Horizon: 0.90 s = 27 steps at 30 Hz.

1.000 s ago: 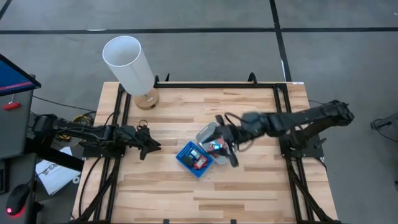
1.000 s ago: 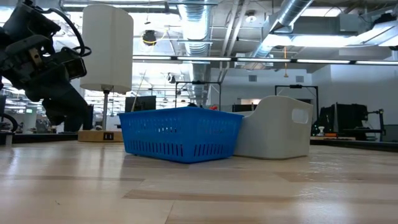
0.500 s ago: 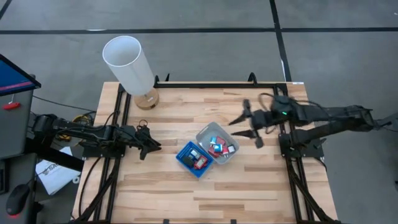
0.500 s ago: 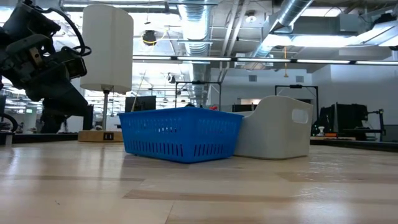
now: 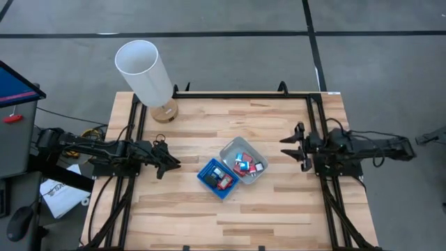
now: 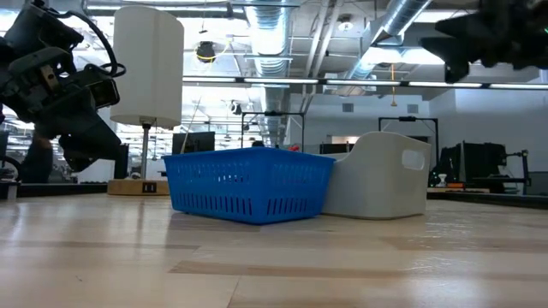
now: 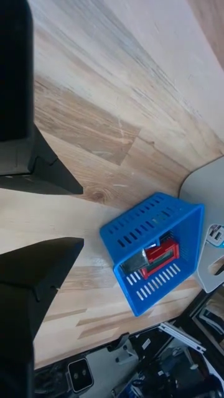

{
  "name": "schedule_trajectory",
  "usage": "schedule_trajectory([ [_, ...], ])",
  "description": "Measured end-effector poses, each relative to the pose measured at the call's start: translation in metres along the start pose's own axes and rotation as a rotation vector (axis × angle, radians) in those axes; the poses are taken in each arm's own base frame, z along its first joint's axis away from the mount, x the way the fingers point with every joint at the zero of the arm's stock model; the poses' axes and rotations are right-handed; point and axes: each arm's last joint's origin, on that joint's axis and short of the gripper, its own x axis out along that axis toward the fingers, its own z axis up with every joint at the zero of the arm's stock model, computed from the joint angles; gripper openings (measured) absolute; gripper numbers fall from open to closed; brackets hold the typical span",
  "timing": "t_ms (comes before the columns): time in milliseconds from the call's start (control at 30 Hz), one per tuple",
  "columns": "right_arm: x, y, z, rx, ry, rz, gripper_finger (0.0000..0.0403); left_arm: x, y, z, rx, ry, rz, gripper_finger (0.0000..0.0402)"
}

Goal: Pick & Place Office items
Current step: Return to Home position

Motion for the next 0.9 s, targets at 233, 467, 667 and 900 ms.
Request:
schedule_trajectory([
  [233, -0.014, -0.002, -0.029, 0.026, -0.039, 0.004, 0.0171, 0.000, 0.000, 0.000, 0.000, 0.000, 0.000, 0.0117],
  [467, -0.016, -0.002, -0.041, -0.080, 0.081, 0.001, 0.0171, 0.000, 0.000, 0.001, 0.000, -0.004, -0.003, 0.0117],
  [667, -0.014, -0.002, -0.044, -0.106, 0.115, 0.011, 0.0171, 0.000, -0.001, 0.002, 0.000, -0.018, -0.012, 0.0117],
  [900, -0.011, 0.002, -0.049, -0.107, 0.173, 0.057, 0.0171, 0.000, -0.001, 0.002, 0.000, -0.021, -0.014, 0.0117],
])
